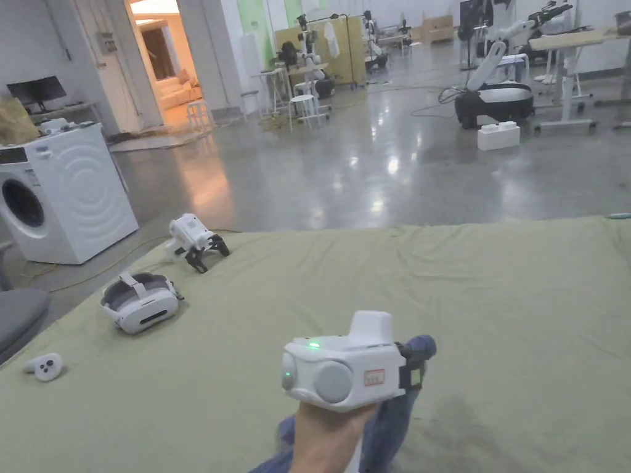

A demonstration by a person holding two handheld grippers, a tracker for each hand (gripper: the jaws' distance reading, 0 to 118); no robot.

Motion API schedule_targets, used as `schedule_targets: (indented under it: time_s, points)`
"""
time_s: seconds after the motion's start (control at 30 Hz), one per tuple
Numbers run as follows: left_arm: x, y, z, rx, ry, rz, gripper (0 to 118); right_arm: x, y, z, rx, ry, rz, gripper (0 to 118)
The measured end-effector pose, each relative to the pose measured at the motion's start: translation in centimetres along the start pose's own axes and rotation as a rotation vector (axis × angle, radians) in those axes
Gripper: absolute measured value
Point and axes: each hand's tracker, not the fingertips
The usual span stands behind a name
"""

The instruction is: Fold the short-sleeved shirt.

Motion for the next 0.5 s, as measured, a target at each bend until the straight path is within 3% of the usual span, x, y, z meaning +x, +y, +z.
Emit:
schedule_targets:
  time_s: [0.17, 0.23, 0.4, 0.47, 0.5]
  points:
    - [12.2, -8.6, -7.5, -0.198, -0.285, -0.043, 0, 2.0, -0.7, 2.2, -0.015, -0.070, 0.003, 0]
    - [16.4, -12.4, -8.4, -0.244, -0.336, -0.073, 0, 2.7, -1.2, 2.9, -0.024, -0.094, 0.005, 0]
    - [21.6, -16.9, -8.5, -0.283, -0.475, -0.200, 0, 3.5, -2.3, 3.6, -0.048, -0.121, -0.015, 0]
    - [21.4, -16.9, -7.9, -0.273, -0.458, -0.212, 33, 3.1, -2.2, 3.6, -0.052, -0.117, -0.022, 0]
    - [20.4, -16.6, -7.0, -0.241, -0.457, -0.179, 66, 2.9, -2.2, 3.4, -0.052, -0.112, -0.026, 0]
